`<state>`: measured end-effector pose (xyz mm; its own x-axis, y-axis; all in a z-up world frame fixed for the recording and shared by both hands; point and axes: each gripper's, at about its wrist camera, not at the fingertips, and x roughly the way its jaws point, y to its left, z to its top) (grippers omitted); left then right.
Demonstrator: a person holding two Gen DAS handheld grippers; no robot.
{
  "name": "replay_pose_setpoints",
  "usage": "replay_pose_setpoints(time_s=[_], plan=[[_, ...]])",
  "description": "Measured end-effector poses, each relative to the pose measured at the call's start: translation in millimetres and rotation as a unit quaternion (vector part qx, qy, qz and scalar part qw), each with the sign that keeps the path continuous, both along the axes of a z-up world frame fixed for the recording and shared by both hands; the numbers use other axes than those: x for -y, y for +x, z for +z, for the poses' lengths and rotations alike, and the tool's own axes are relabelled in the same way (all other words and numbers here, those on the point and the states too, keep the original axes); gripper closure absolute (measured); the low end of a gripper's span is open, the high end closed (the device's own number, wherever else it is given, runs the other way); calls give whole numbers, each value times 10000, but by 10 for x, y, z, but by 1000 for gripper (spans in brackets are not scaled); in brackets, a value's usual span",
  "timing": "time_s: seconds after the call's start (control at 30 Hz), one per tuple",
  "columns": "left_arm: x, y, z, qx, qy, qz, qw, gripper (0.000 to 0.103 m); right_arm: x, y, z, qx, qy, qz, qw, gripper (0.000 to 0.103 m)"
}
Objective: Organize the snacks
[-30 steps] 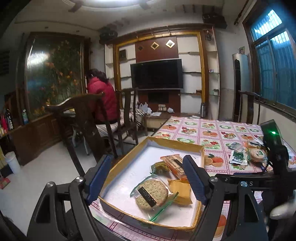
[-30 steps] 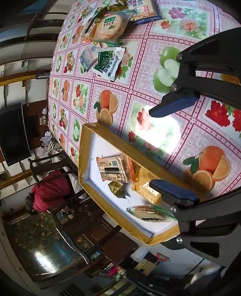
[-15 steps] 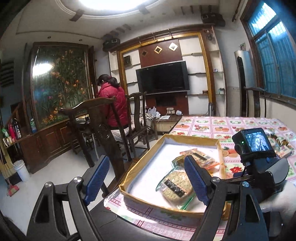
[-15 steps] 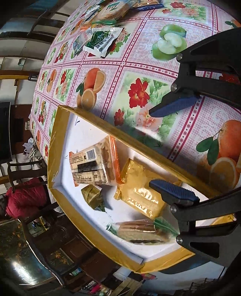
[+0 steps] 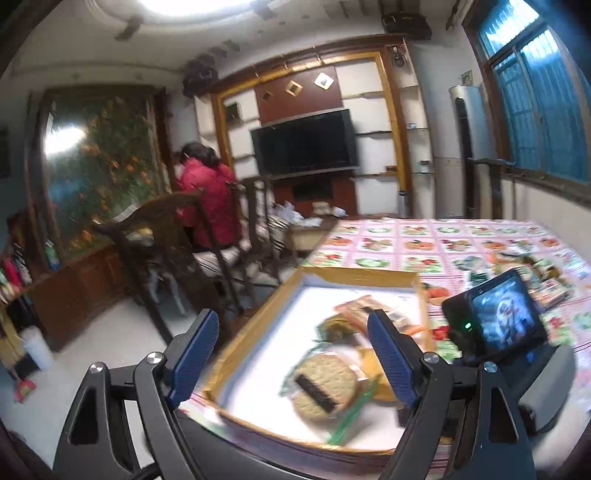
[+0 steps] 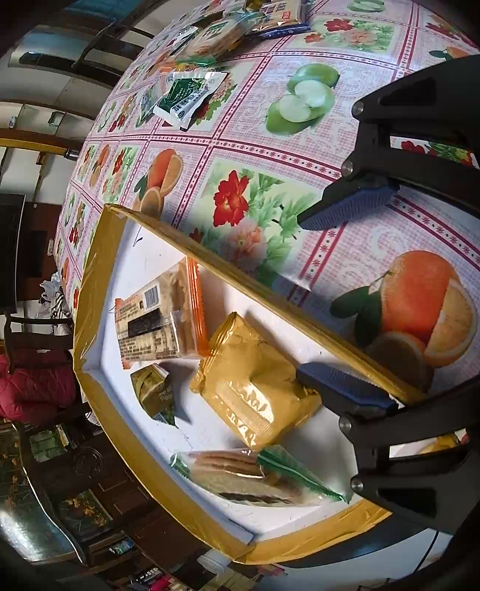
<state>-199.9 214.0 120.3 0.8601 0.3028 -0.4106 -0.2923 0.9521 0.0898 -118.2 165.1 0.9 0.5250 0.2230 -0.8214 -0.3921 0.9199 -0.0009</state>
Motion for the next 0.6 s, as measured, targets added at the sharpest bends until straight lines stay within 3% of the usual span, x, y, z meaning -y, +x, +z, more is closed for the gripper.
replay_pose_setpoints(time_s=[0.1, 0.23, 0.3, 0.37, 0.43, 0.6], plan=[[-127, 182, 170, -159, -1047, -825, 9909, 20, 180, -76, 69, 13, 574, 194, 9982, 27], [-88, 393, 464, -12, -1512, -1433, 9781, 11, 811, -76, 391, 321, 1323, -76, 9907, 27], [-30, 452, 444, 44, -2061, -1966, 9586, 5, 1223, -16, 546, 598, 1367, -357, 9882, 27], [120, 600, 284, -554, -2478, -2350, 9382, 5, 1656, 100, 641, 775, 1264, -740, 9862, 26], [288, 682, 101, -923, -2508, -2212, 9379, 6, 2089, 254, 706, 912, 1097, -1231, 9821, 26], [395, 614, -92, -966, -2655, -2102, 9359, 6, 2675, 741, 865, 978, 811, -1695, 9773, 26]])
